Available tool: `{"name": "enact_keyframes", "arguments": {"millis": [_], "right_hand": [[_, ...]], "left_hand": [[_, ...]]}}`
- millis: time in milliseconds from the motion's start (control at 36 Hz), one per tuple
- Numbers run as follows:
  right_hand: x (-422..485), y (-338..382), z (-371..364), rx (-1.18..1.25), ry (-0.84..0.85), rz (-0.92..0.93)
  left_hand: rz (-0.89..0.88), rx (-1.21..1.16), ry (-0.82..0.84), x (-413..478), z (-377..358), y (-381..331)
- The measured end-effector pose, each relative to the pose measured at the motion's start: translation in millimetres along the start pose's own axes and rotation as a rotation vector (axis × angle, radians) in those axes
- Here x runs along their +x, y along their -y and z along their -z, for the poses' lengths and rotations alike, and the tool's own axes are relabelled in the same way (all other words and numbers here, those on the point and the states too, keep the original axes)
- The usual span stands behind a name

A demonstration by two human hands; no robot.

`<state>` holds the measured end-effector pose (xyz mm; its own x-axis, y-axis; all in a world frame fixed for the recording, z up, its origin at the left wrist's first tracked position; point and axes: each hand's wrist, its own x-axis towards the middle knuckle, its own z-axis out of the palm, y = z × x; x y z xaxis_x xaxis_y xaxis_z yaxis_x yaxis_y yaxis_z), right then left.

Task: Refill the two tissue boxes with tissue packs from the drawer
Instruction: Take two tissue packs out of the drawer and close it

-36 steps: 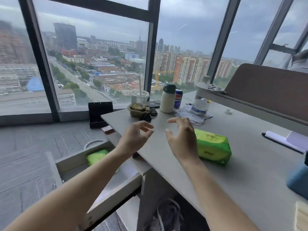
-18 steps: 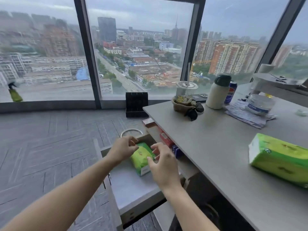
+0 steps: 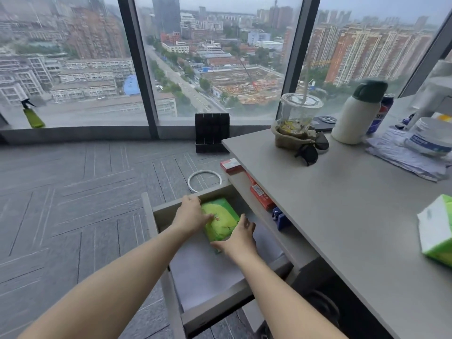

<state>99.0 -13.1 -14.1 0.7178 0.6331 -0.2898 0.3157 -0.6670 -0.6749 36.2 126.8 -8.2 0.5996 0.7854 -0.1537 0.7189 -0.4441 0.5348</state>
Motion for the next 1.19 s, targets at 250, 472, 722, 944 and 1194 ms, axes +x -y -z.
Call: {"name": "enact_keyframes", "arguments": {"millis": [250,472,722,944,1194], "right_hand": [[2.0,2.3,-10.6,-0.056,-0.06,0.018],[-11.0,4.7,-6.3,-0.054,-0.086,0.046],[-32.4,31.3,10.0,-0.022,-0.11,0.17],[-56.6,67.6,41.5,0.012,-0.193,0.34],[-94.9,80.5,104.8,0.018,-0.361,0.482]], "left_hand": [[-0.022,0.044,-0.027,-3.9,-4.2,7.3],[0.006,-0.019,-0.01,-17.7,1.1,7.6],[-0.003,-0.108,-0.111,-38.8,40.8,7.2],[-0.088,-0.172,-0.299,-68.7,94.7,-9.1],[-0.271,-0.338,-0.46,-113.3,127.2,-58.5]]}}
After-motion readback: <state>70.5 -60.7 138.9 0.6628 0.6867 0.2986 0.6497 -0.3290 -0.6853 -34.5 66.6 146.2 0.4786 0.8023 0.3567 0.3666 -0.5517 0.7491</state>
